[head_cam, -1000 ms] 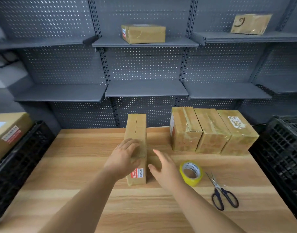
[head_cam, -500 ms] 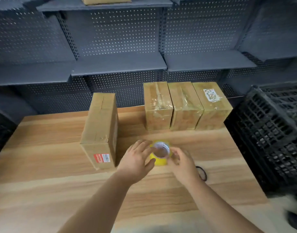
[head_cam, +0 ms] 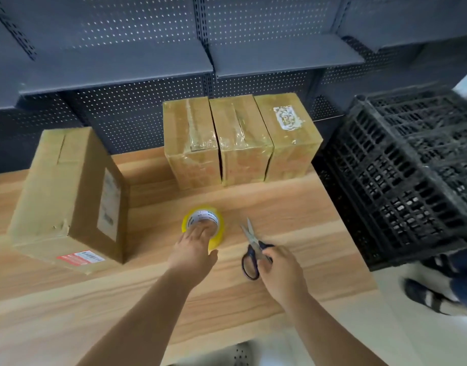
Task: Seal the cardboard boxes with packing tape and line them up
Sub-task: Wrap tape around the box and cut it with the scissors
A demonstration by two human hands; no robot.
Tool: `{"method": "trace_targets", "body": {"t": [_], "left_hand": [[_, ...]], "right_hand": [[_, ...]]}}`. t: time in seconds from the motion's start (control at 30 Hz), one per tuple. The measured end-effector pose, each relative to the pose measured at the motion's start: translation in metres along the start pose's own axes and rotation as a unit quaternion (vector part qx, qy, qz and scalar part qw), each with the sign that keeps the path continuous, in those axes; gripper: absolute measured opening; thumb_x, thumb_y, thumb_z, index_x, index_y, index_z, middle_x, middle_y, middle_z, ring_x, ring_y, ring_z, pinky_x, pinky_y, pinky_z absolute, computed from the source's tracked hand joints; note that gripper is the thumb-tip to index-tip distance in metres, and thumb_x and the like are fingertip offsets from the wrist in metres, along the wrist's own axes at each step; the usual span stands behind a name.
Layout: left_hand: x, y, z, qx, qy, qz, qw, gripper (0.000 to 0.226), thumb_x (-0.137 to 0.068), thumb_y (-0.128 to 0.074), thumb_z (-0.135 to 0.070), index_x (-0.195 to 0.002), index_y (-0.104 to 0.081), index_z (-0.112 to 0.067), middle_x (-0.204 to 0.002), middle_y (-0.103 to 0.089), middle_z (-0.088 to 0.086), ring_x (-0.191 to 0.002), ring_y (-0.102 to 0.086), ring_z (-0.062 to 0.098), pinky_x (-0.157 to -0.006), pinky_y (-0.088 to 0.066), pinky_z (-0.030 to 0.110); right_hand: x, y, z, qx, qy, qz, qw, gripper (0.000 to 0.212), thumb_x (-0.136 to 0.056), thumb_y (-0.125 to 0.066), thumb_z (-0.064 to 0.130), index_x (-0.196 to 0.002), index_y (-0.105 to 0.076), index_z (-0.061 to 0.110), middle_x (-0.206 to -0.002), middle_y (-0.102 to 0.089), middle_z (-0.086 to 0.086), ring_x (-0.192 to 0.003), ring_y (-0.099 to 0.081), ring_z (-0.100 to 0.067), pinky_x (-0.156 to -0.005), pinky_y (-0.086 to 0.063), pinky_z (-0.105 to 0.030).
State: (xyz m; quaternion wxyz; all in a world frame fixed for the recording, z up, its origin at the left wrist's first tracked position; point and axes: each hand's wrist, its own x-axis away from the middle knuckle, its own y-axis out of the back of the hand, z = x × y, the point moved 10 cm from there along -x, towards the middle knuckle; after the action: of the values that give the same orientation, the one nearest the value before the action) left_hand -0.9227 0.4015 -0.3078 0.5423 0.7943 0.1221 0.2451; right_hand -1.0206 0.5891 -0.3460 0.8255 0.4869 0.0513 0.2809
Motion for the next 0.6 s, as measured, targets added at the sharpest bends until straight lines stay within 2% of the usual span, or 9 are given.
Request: {"method": "trace_targets", "body": {"t": [0.07,0.13,0.2,0.3,0.37,0.47,0.53,0.57,0.6], "left_hand": [[-0.008,-0.005,0.001,-0.019,0.018,0.02,0.999,0.062,-0.094,-0.054,-0.039,-0.15,-0.03,-0.028,-0.155,-0.032,-0.005,-0.144,-0.024,0.016,-0.113,-0.023,0.029],[-0.018,-0.013,0.004,-0.039,0.037,0.047,0.997,0.056,-0.092,-0.055,-0.036,-0.144,-0.035,-0.028,-0.144,-0.046,0.0,-0.134,-0.038,0.022,-0.106,-0.035,0.033],[-0.024,-0.023,0.009,-0.054,0.067,0.092,0.992,0.05,-0.09,-0.053,-0.023,-0.136,-0.038,-0.028,-0.125,-0.058,0.004,-0.113,-0.053,0.026,-0.088,-0.048,0.035],[-0.023,-0.023,0.013,-0.068,0.098,0.103,0.988,0.052,-0.085,-0.044,-0.003,-0.131,-0.039,-0.028,-0.103,-0.061,0.004,-0.084,-0.053,0.027,-0.066,-0.046,0.033],[-0.018,-0.02,0.013,-0.048,0.082,0.088,0.992,0.052,-0.088,-0.045,-0.008,-0.134,-0.039,-0.031,-0.108,-0.061,0.002,-0.084,-0.051,0.026,-0.067,-0.045,0.031],[-0.001,-0.008,0.01,0.049,0.041,0.081,0.995,0.044,-0.092,-0.053,-0.022,-0.135,-0.047,-0.033,-0.123,-0.059,-0.001,-0.104,-0.056,0.029,-0.078,-0.044,0.029],[0.011,0.011,0.009,0.148,0.025,0.059,0.987,0.01,-0.088,-0.06,-0.022,-0.095,-0.06,-0.029,-0.088,-0.058,-0.006,-0.085,-0.052,0.023,-0.069,-0.042,0.029],[0.015,0.019,0.009,0.179,0.028,0.056,0.982,0.016,-0.085,-0.062,-0.02,-0.074,-0.052,-0.027,-0.071,-0.047,-0.007,-0.073,-0.045,0.019,-0.062,-0.037,0.031],[0.019,0.028,0.009,0.209,0.032,0.058,0.976,0.027,-0.082,-0.065,-0.018,-0.065,-0.044,-0.022,-0.064,-0.037,-0.007,-0.066,-0.038,0.017,-0.058,-0.032,0.032]], "right_hand": [[-0.004,-0.01,0.007,-0.009,0.019,0.022,1.0,0.02,-0.089,-0.06,0.031,-0.104,-0.069,0.02,-0.107,-0.062,0.004,-0.101,-0.057,-0.02,-0.08,-0.047,-0.033],[-0.008,-0.016,0.015,-0.029,0.034,0.029,0.999,0.018,-0.088,-0.061,0.03,-0.102,-0.068,0.021,-0.104,-0.06,0.005,-0.1,-0.057,-0.018,-0.079,-0.045,-0.031],[-0.014,-0.016,0.023,-0.052,0.048,0.017,0.997,0.015,-0.087,-0.063,0.025,-0.099,-0.069,0.019,-0.098,-0.061,0.005,-0.096,-0.058,-0.018,-0.08,-0.046,-0.03],[-0.026,-0.015,0.038,-0.085,0.055,0.03,0.994,0.025,-0.088,-0.067,0.026,-0.112,-0.067,0.022,-0.11,-0.061,0.006,-0.104,-0.058,-0.015,-0.089,-0.047,-0.031],[-0.033,-0.017,0.047,-0.153,0.023,0.091,0.984,0.045,-0.087,-0.071,0.032,-0.129,-0.059,0.026,-0.127,-0.053,0.009,-0.117,-0.052,-0.01,-0.096,-0.043,-0.027],[-0.035,-0.016,0.071,-0.263,0.001,0.172,0.949,0.068,-0.077,-0.082,0.033,-0.137,-0.051,0.034,-0.133,-0.049,0.015,-0.123,-0.046,-0.003,-0.101,-0.039,-0.025],[-0.035,-0.009,0.088,-0.262,0.01,0.194,0.945,0.064,-0.075,-0.084,0.03,-0.132,-0.056,0.034,-0.121,-0.055,0.017,-0.117,-0.049,-0.001,-0.092,-0.039,-0.018],[-0.036,-0.002,0.096,-0.258,0.016,0.194,0.946,0.057,-0.074,-0.085,0.028,-0.125,-0.06,0.032,-0.114,-0.057,0.017,-0.108,-0.051,0.0,-0.084,-0.039,-0.012],[-0.038,0.006,0.103,-0.258,0.023,0.189,0.947,0.051,-0.073,-0.086,0.026,-0.118,-0.063,0.03,-0.108,-0.059,0.016,-0.098,-0.053,0.001,-0.075,-0.039,-0.006]]}}
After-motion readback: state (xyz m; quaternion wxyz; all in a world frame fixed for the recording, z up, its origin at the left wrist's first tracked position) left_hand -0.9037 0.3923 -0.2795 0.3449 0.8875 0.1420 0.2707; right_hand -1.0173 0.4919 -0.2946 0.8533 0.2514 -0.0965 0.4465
